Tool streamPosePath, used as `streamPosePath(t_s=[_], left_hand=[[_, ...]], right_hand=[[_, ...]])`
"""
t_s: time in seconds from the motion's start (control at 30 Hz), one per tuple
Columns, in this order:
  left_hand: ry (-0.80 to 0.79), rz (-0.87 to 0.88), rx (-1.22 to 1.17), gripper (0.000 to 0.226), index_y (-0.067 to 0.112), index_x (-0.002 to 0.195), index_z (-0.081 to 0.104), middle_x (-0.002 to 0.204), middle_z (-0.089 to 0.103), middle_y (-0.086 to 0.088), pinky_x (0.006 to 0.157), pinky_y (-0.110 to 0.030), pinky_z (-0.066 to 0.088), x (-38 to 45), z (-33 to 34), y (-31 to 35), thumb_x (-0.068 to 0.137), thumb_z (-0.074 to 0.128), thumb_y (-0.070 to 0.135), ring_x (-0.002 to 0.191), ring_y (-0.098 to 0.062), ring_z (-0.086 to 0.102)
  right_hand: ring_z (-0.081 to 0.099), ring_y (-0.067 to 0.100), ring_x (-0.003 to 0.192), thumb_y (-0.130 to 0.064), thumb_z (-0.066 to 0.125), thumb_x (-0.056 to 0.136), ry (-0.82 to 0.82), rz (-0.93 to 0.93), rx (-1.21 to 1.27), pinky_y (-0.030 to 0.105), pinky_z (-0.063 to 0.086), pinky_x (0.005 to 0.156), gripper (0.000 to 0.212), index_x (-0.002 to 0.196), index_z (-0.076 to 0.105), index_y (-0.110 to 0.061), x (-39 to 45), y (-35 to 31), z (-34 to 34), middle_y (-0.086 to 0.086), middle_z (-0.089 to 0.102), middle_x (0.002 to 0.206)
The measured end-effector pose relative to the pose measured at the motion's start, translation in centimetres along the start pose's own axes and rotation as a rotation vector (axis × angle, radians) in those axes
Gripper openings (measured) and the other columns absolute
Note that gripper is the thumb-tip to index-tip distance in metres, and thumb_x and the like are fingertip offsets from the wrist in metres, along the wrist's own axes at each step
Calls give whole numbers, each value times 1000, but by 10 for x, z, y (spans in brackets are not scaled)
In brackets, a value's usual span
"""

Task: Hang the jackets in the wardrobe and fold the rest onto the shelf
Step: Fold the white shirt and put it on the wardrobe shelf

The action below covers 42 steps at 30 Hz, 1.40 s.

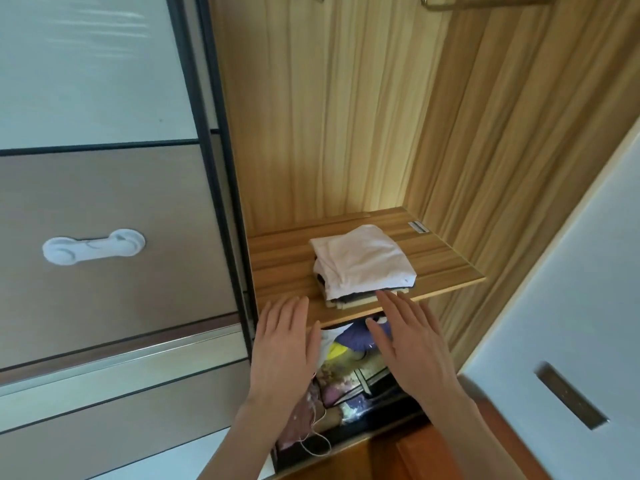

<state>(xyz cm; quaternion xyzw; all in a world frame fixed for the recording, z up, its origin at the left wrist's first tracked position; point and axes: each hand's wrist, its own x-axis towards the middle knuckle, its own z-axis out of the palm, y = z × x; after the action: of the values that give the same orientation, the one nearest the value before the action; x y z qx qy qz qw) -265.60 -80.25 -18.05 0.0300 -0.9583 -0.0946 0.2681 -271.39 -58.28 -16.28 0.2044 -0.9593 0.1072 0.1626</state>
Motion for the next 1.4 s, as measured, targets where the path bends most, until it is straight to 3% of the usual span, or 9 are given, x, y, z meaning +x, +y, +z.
streamPosePath(t_s=[0.27,0.47,0.6,0.7,0.87,1.13,1.3,1.4], left_hand=[[102,-97,43,47,12,138,62,136,67,-6,121,-47,38,-45,-42,-10,106,41,41,133,-25,57],[104,-225,229,49,10,139,63,140,66,-9,120,-50,35,-98,-88,-23,106,42,39,136,-31,59],[131,-341,265,49,8,142,61,142,65,-10,120,-53,40,-135,-119,-45,105,48,36,139,-31,56],[166,-383,280,50,6,141,62,141,65,-11,118,-54,42,-147,-139,-69,105,45,36,138,-32,57],[281,-317,288,49,4,136,64,134,68,-10,113,-55,45,-145,-172,-122,104,44,35,131,-35,60],[452,-199,328,49,2,146,54,145,59,-15,117,-54,39,-111,-223,-224,104,52,28,139,-38,52],[451,-117,414,60,13,164,28,168,32,-12,126,-49,23,-75,-239,-269,109,42,35,157,-34,26],[457,-116,471,62,15,164,26,169,27,-15,126,-51,23,-53,-244,-290,110,41,40,157,-38,24]], right_hand=[[56,23,138,-57,32,105,58,-130,65,45,39,118,65,147,57,-15,-28,-32,-16,2,63,145],[59,25,134,-54,38,104,66,-280,178,46,41,117,60,143,61,-14,-45,-76,-13,6,65,141],[55,26,139,-55,33,105,71,-373,226,52,45,115,64,144,60,-13,-56,-122,-17,6,63,145],[51,25,143,-53,36,105,102,-419,233,50,42,118,62,147,58,-13,-57,-158,-20,5,59,148],[52,25,142,-52,38,105,243,-447,237,43,32,119,60,146,59,-12,-45,-221,-23,5,60,148],[41,28,149,-48,44,109,458,-414,191,49,35,121,57,153,49,-12,7,-328,-53,9,50,157],[20,30,158,-51,39,109,423,-374,69,47,26,125,64,163,29,-19,48,-378,-68,10,28,169],[17,32,159,-50,41,108,414,-377,23,51,24,125,65,165,24,-23,60,-393,-63,10,20,172]])
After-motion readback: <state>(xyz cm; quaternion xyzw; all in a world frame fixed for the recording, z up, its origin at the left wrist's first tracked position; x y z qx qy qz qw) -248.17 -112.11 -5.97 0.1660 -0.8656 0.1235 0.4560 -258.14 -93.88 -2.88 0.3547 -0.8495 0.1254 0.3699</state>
